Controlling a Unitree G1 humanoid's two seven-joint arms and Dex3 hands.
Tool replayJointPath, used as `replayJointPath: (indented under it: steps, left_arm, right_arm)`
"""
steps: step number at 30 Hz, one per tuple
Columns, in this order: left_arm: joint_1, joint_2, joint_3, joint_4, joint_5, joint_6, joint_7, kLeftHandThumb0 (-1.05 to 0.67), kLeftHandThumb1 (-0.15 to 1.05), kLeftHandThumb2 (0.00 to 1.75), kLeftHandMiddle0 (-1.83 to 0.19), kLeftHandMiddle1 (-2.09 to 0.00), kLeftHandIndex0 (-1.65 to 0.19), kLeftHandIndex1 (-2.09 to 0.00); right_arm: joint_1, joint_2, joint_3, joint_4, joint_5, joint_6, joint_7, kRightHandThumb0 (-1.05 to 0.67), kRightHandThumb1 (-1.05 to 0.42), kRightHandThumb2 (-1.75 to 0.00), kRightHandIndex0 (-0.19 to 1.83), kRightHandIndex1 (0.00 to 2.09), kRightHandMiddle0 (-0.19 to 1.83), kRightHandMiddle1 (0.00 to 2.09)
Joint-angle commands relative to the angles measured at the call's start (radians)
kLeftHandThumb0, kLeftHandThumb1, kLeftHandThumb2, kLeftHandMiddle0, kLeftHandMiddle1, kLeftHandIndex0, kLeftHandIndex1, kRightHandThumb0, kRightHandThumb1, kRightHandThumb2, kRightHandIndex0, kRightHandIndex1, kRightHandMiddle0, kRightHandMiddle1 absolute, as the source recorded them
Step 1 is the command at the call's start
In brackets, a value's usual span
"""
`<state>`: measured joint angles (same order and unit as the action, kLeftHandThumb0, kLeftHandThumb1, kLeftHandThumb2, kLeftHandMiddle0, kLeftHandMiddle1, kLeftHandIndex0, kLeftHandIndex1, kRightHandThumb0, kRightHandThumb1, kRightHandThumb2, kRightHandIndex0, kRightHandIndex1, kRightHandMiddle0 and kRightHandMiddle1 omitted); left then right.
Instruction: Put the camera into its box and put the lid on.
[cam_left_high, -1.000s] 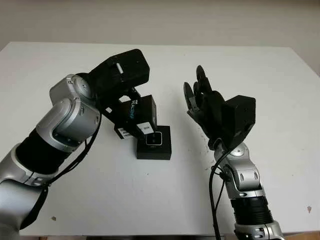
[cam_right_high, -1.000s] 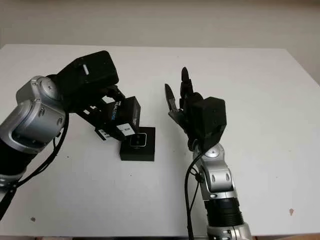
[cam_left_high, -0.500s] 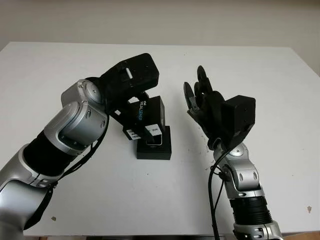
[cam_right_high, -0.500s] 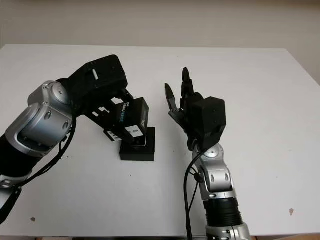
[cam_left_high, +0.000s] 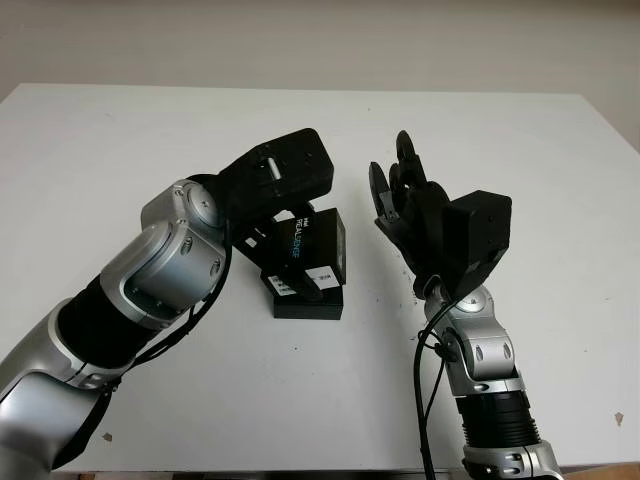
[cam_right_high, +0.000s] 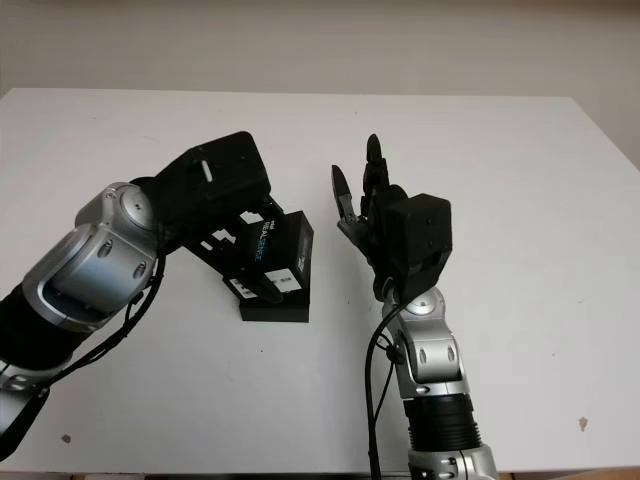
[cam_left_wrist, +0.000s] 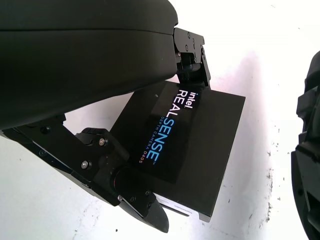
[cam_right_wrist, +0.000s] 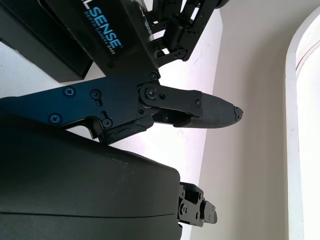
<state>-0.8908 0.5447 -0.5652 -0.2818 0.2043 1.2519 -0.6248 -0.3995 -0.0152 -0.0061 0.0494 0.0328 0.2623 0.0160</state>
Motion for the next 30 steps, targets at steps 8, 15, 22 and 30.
replayJointPath:
  steps: [8,15,22,30]
  left_arm:
    - [0.020,-0.008,-0.015,0.002,-0.018,-0.015,0.041,-0.17,0.96,0.05,-0.48,-1.73,-0.24,-1.71]
    - [0.010,0.010,-0.034,0.013,-0.012,-0.043,0.042,-0.19,0.96,0.06,-0.53,-1.77,-0.26,-1.74]
    - [0.019,0.025,-0.017,0.010,-0.019,-0.057,0.036,-0.13,0.97,0.06,-0.57,-1.77,-0.23,-1.78]
    - [0.008,0.046,-0.021,0.007,-0.020,-0.055,0.024,-0.13,0.98,0.06,-0.57,-1.77,-0.21,-1.79]
  right_arm:
    - [-0.005,0.006,0.002,-0.001,0.000,-0.023,0.001,-0.70,-1.05,-0.53,-0.18,0.05,-0.16,0.05]
    - [-0.002,0.005,0.001,-0.008,0.000,-0.014,0.003,-0.69,-1.05,-0.54,-0.17,0.06,-0.16,0.05]
    - [-0.007,0.004,-0.004,0.002,0.010,-0.017,0.011,-0.68,-1.05,-0.54,-0.17,0.05,-0.16,0.05]
    - [-0.010,0.004,0.002,0.012,0.005,-0.023,0.014,-0.68,-1.05,-0.54,-0.17,0.06,-0.16,0.05]
